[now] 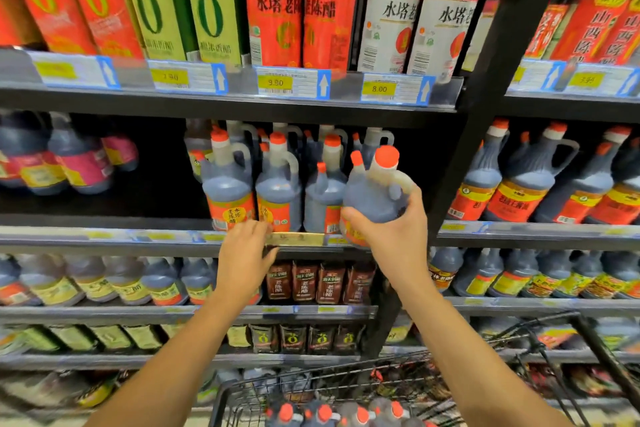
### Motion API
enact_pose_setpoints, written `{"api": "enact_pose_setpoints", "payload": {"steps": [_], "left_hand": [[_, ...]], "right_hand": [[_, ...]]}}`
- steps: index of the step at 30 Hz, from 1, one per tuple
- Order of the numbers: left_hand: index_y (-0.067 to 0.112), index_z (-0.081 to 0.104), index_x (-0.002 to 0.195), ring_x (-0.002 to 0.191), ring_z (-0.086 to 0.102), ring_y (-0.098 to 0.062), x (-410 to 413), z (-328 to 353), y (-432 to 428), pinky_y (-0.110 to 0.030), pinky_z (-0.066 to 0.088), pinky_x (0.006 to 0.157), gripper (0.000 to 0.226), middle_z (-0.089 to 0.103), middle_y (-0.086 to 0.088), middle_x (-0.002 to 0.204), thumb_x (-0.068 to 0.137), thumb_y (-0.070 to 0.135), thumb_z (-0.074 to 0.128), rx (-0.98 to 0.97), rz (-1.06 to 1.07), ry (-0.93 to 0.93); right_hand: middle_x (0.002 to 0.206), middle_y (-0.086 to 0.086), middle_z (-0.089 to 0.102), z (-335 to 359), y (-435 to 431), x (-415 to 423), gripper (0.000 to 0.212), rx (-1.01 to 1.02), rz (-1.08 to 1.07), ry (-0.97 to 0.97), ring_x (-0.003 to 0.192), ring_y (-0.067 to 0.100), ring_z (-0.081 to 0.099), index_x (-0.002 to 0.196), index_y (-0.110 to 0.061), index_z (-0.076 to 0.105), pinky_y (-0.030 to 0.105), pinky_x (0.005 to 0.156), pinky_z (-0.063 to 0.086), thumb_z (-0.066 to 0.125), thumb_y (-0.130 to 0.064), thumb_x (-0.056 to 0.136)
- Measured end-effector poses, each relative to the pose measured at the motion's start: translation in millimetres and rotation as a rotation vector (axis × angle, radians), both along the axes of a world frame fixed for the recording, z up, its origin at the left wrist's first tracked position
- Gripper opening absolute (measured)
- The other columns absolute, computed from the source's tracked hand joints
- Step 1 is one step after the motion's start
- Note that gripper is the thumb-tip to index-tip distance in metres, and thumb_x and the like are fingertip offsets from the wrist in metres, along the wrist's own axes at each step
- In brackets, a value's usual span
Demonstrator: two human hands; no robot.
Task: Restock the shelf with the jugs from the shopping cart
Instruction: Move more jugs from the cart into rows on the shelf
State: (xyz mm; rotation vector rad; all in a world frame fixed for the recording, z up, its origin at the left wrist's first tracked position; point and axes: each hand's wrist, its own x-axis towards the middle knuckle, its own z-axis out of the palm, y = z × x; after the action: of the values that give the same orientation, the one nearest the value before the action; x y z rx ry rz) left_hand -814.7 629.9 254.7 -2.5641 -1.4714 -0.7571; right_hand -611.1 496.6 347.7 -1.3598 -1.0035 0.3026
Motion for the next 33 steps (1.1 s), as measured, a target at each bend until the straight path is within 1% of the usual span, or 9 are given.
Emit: {"api": "enact_pose_setpoints", "payload": {"steps": [5,8,11,16,19,24,26,30,33], "left_hand": [[0.017,0.062,0.102,0.085,0.058,-0.029,-3.8,-7.4,5.8,-0.041,0.048,0.072,0.042,0.060,-0.002,0.090,0.070,0.021,0.088,0.040,-0.028,-0.022],[0.018,0.062,0.102,0.088,0.056,-0.028,-5.4,-10.8,6.7,-0.040,0.044,0.076,0.040,0.060,0.000,0.092,0.070,0.018,0.086,0.049,-0.032,-0.064],[0.018,0.062,0.101,0.089,0.056,-0.028,-4.4,-11.3,7.1,-0.039,0.040,0.077,0.037,0.060,0.001,0.092,0.072,0.016,0.085,0.046,-0.028,-0.081],[0.020,0.060,0.099,0.088,0.053,-0.027,-3.5,-11.7,8.5,-0.038,0.036,0.076,0.031,0.059,0.003,0.091,0.076,0.017,0.082,0.025,-0.020,-0.102],[0.020,0.060,0.097,0.087,0.053,-0.026,-2.6,-11.9,9.4,-0.039,0.037,0.076,0.029,0.058,0.002,0.090,0.077,0.017,0.081,0.025,-0.011,-0.114],[0.020,0.060,0.098,0.088,0.052,-0.027,-0.7,-13.7,9.9,-0.039,0.036,0.080,0.025,0.057,0.001,0.090,0.081,0.021,0.077,0.012,0.008,-0.120],[0.020,0.060,0.099,0.090,0.052,-0.026,0.2,-13.5,9.2,-0.039,0.037,0.084,0.023,0.058,0.002,0.091,0.082,0.024,0.076,-0.006,0.010,-0.130],[0.016,0.062,0.104,0.098,0.052,-0.027,-4.4,-9.5,3.6,-0.039,0.039,0.089,0.023,0.060,-0.001,0.102,0.084,0.020,0.073,-0.055,-0.051,-0.205],[0.009,0.063,0.110,0.108,0.052,-0.028,-12.6,-10.3,-14.1,-0.040,0.043,0.094,0.026,0.059,-0.007,0.114,0.085,0.012,0.070,-0.055,-0.119,-0.259]], "right_hand": [[0.133,-0.007,0.058,1.4,32.3,11.6,0.077,-0.008,-0.144,0.001,0.124,0.011,0.058,0.139,-0.028,0.049,0.035,0.102,0.053,0.089,-0.034,0.073],[0.134,-0.006,0.059,-3.7,45.7,20.6,0.074,-0.028,-0.178,0.029,0.125,0.011,0.057,0.137,-0.025,0.051,0.034,0.107,0.049,0.090,-0.028,0.074],[0.134,-0.002,0.058,-7.4,56.3,27.5,0.077,-0.101,-0.184,0.052,0.123,0.014,0.057,0.140,-0.019,0.048,0.033,0.105,0.048,0.089,-0.028,0.075],[0.123,-0.005,0.054,-18.3,69.2,39.4,0.080,-0.248,-0.177,0.055,0.117,0.016,0.056,0.140,-0.014,0.045,0.046,0.103,0.051,0.088,-0.036,0.076],[0.128,-0.001,0.054,-21.4,71.2,43.5,0.080,-0.321,-0.162,0.039,0.121,0.020,0.055,0.141,-0.014,0.043,0.046,0.104,0.050,0.085,-0.039,0.079],[0.151,0.010,0.045,-19.4,72.5,50.2,0.116,-0.436,-0.107,-0.007,0.138,0.030,0.048,0.150,-0.013,0.027,0.054,0.106,0.048,0.079,-0.070,0.064],[0.155,0.011,0.042,-19.2,71.5,51.0,0.113,-0.453,-0.100,-0.015,0.141,0.030,0.044,0.153,-0.010,0.022,0.054,0.109,0.046,0.082,-0.062,0.071],[0.165,0.008,0.029,-27.3,62.4,52.6,0.125,-0.499,-0.057,-0.061,0.149,0.030,0.035,0.161,-0.012,0.005,0.053,0.116,0.039,0.076,-0.065,0.072],[0.161,0.011,0.035,-35.5,34.0,42.7,0.098,-0.568,-0.011,-0.169,0.144,0.031,0.040,0.160,-0.007,0.012,0.048,0.116,0.039,0.074,-0.037,0.091]]}}
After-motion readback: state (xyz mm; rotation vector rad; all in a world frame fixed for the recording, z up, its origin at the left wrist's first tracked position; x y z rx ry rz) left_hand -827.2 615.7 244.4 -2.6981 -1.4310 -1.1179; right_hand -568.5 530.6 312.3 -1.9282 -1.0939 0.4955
